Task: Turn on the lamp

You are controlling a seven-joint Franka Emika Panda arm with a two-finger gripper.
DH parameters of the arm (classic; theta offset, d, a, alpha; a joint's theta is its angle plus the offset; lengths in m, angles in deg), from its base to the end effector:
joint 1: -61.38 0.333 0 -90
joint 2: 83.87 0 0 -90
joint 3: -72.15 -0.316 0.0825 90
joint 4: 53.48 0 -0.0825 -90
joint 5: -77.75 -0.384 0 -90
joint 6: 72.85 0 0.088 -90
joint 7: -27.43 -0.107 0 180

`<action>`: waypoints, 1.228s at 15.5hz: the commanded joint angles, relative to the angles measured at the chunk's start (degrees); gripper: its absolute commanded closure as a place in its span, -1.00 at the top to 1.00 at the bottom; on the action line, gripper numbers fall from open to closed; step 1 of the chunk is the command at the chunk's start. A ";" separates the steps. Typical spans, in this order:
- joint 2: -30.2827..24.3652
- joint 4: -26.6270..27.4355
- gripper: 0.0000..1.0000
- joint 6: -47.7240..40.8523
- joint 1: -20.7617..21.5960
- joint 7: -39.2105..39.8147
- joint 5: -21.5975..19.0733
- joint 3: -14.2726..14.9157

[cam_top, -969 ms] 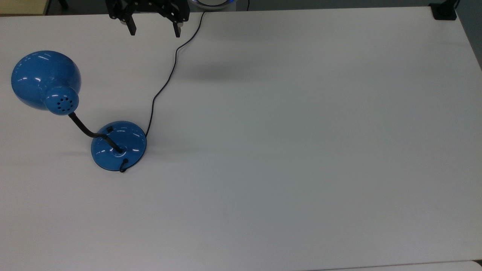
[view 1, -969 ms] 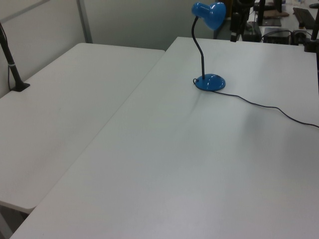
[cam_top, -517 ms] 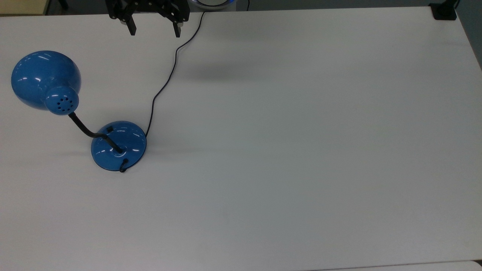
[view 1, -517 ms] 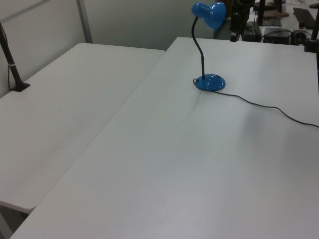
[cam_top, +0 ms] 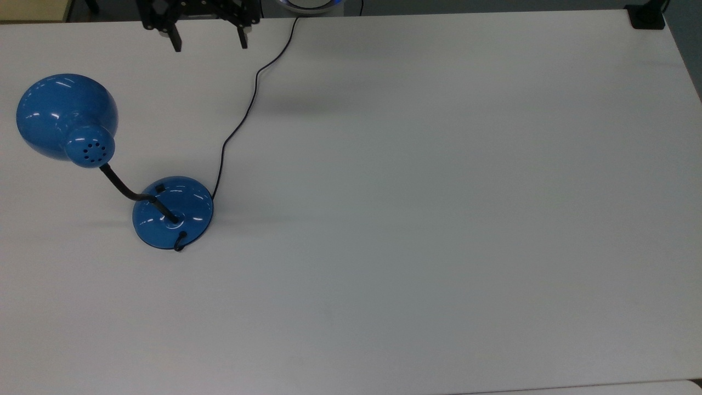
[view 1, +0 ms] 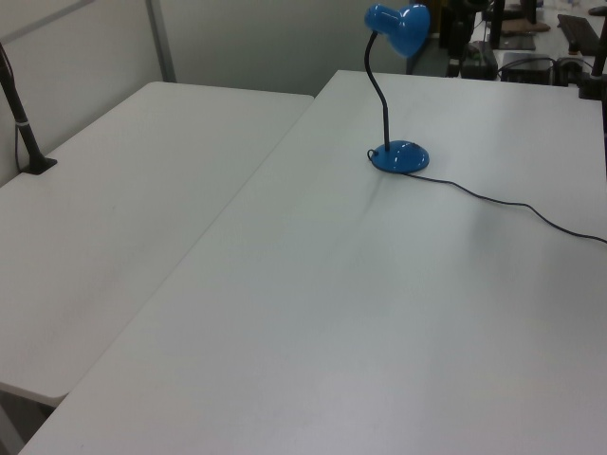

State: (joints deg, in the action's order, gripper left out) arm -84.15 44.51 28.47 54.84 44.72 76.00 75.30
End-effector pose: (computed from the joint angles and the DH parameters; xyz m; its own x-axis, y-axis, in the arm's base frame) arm 0.5595 -0.0929 0.5784 0.9895 0.1266 0.0691 0.1276 -0.9918 -0.0105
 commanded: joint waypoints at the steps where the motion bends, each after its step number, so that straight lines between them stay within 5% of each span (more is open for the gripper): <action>1: -0.34 0.01 1.00 -3.15 -3.29 17.30 1.04 0.46; 7: 1.95 2.99 0.89 0.97 -8.22 23.40 4.29 0.46; 9: 3.09 4.57 0.15 4.57 -9.72 23.93 3.68 0.46; 10: 4.22 5.80 -0.43 7.81 -10.42 23.93 3.50 0.46; 12: 6.42 6.68 -1.00 12.74 -10.77 23.67 1.85 0.46; 19: 12.40 11.96 -1.00 32.25 -11.13 22.62 -4.40 0.37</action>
State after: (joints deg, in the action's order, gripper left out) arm -73.29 54.17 54.12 43.69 67.49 73.73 75.82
